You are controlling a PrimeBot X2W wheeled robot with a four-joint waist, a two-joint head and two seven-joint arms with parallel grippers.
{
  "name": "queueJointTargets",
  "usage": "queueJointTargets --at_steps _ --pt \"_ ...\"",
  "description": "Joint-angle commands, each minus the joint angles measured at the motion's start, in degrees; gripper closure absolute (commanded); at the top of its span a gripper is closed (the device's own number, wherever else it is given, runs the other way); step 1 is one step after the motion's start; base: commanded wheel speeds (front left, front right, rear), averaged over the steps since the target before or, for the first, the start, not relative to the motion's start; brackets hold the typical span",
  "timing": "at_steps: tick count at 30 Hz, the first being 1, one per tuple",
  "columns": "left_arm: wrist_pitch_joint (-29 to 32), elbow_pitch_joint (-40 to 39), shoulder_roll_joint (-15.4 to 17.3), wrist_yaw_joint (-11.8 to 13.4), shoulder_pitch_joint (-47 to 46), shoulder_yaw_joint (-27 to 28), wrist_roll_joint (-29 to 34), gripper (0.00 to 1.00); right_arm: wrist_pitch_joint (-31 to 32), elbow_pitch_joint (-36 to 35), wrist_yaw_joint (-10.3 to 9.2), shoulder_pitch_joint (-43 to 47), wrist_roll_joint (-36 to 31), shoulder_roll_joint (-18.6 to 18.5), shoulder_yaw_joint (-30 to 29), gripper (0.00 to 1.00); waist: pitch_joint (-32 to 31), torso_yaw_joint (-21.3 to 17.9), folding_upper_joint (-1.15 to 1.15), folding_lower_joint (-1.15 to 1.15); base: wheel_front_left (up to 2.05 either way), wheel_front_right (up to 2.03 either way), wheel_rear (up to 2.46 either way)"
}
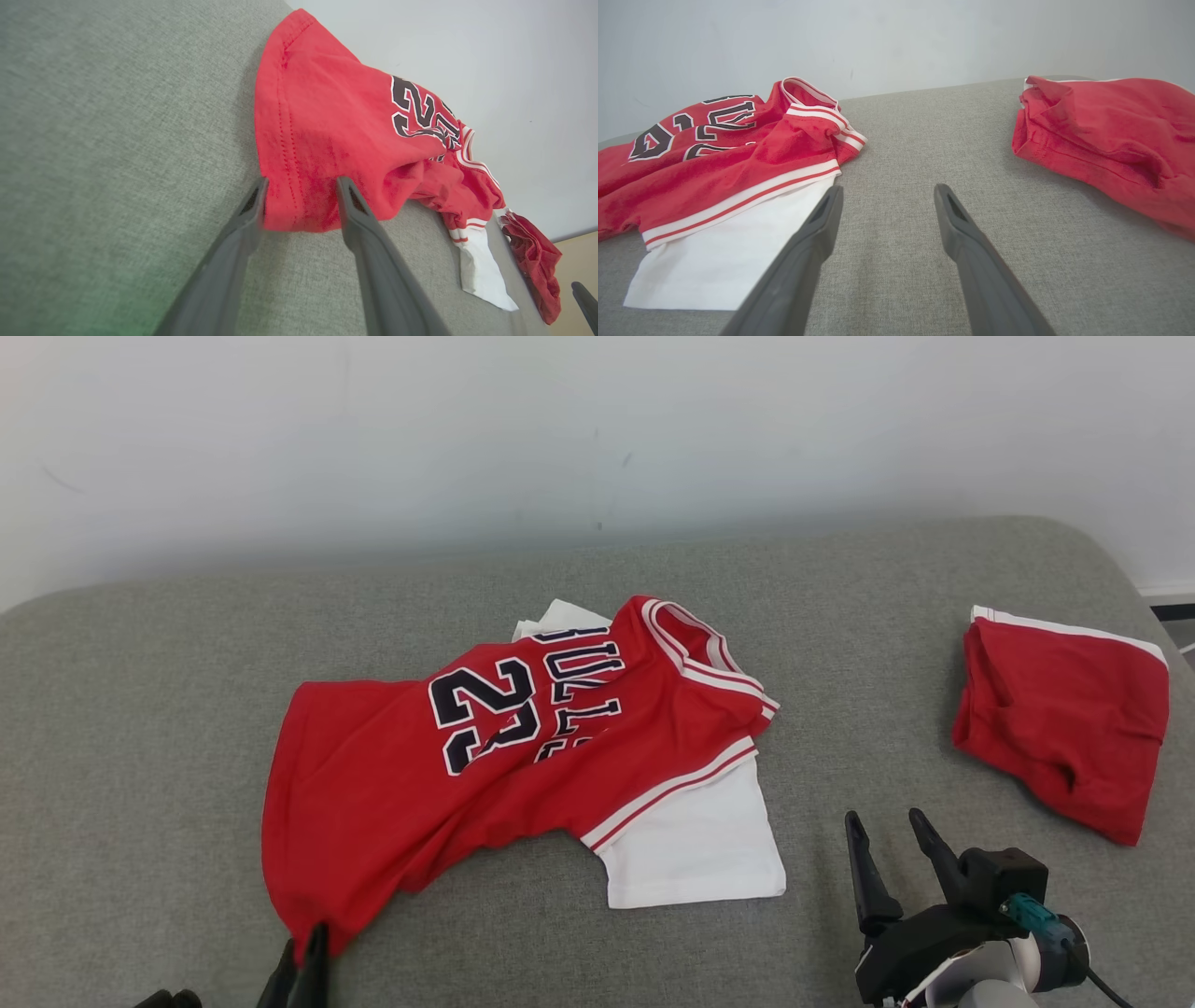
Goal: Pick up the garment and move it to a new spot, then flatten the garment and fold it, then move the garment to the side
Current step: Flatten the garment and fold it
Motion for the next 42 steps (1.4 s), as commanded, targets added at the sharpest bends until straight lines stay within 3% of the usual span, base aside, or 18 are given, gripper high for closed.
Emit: queueJointTargets --at_steps 1,14,32,42 --pt "-0.05 0.24 0.71 -0.01 -0.61 -0.82 -0.68 1.0 -0.26 0.13 -0.03 -0.53 -0.03 -0.16 0.09 0.0 0.13 -0.07 0.0 0.0 0.0 0.0 0.0" --pt "-0.05 -2.45 1.94 0.0 -1.77 0.5 1.24 1.0 -0.26 -0.23 -0.03 -0.37 0.32 0.67 -0.92 0.0 1.19 0.19 0.0 0.0 0.0 0.0 0.0" --pt "-0.05 -15.62 0.79 0.0 -2.9 12.53 12.56 1.0 -0.26 -0.78 -0.03 -0.08 0.49 1.82 -1.95 0.0 2.06 0.25 0.0 0.0 0.0 0.0 0.0" --pt "-0.04 -6.73 2.24 0.0 -8.44 14.1 16.65 1.0 -0.26 -1.83 -0.03 -2.26 0.19 2.07 -1.2 0.0 6.08 -1.19 0.0 0.0 0.0 0.0 0.0"
